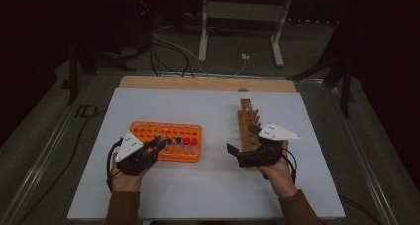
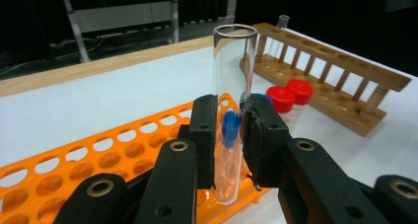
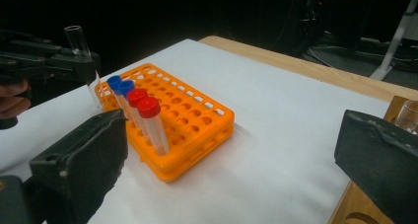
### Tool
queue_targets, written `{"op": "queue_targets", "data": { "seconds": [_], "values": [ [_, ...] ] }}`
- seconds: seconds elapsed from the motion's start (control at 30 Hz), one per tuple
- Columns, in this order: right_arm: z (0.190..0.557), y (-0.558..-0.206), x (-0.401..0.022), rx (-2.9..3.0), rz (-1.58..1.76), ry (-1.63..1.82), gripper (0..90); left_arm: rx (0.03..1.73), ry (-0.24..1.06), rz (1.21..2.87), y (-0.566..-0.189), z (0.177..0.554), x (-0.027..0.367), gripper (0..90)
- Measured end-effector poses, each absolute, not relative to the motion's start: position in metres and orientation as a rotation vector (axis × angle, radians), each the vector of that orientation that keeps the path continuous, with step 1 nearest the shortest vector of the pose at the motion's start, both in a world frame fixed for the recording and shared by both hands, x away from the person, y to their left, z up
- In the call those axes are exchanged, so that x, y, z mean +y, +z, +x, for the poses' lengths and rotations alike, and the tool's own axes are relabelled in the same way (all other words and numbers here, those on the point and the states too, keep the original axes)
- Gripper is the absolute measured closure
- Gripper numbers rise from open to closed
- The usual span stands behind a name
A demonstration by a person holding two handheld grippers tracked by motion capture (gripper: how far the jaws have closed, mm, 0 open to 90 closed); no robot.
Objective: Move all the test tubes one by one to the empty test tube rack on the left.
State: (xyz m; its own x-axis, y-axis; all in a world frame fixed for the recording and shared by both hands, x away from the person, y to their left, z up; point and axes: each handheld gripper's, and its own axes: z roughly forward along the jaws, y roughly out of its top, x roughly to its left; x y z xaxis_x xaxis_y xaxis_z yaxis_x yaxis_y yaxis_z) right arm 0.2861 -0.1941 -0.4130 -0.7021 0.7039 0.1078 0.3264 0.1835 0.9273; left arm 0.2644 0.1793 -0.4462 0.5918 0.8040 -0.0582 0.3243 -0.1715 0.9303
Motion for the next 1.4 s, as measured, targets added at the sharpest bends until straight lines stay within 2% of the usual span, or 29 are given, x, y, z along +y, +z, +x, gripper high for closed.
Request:
{"op": "queue_targets", "data": {
  "seconds": [0.73, 1.4],
  "values": [
    [0.285, -0.413, -0.192, 2.129, 0.958, 1.533, 0.2, 1.031, 0.546, 1.749, -0.475, 0.284, 0.179, 76.2],
    [0.285, -0.413, -0.192, 2.134, 0.951, 1.534, 0.2, 1.080, 0.522, 1.925, -0.488, 0.289, 0.170, 76.7]
  ]
}}
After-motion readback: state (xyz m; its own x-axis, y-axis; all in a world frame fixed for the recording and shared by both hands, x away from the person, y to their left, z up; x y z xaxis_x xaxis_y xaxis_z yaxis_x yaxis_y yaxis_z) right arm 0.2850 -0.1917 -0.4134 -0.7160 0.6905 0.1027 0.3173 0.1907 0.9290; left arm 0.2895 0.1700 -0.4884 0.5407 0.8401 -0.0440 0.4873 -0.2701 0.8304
